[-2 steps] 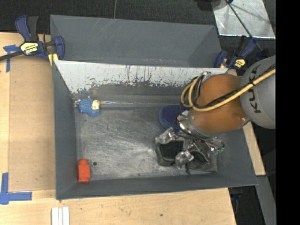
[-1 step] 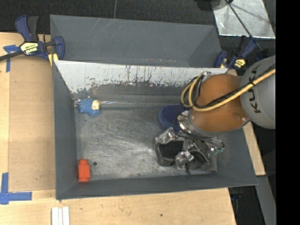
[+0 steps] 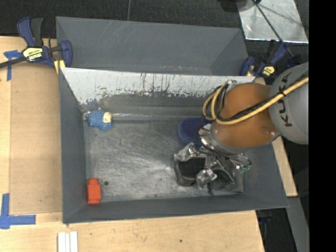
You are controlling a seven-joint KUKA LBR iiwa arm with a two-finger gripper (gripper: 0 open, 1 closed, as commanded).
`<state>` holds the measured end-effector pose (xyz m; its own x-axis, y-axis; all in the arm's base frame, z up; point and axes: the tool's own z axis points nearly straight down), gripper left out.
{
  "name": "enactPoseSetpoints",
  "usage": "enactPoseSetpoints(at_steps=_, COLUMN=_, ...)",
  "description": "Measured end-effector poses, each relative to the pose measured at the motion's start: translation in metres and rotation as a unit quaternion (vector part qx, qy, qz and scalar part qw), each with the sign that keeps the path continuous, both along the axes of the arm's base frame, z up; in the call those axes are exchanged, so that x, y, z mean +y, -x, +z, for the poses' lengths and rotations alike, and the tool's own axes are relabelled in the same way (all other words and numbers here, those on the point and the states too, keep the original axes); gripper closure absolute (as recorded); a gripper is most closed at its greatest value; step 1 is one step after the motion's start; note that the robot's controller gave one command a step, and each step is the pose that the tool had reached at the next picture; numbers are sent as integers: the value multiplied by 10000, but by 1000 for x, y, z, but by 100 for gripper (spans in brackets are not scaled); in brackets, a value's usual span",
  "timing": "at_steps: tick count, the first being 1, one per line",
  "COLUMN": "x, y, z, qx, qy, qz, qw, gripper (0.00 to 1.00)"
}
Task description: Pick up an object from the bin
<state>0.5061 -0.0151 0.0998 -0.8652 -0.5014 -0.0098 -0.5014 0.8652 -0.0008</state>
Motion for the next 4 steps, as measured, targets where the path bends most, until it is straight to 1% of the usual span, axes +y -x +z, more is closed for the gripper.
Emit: enactPoseSetpoints(at_steps=4, x=0, y=0, z=0, qx=1, qy=-1, qz=-7, qw=10000, gripper=100)
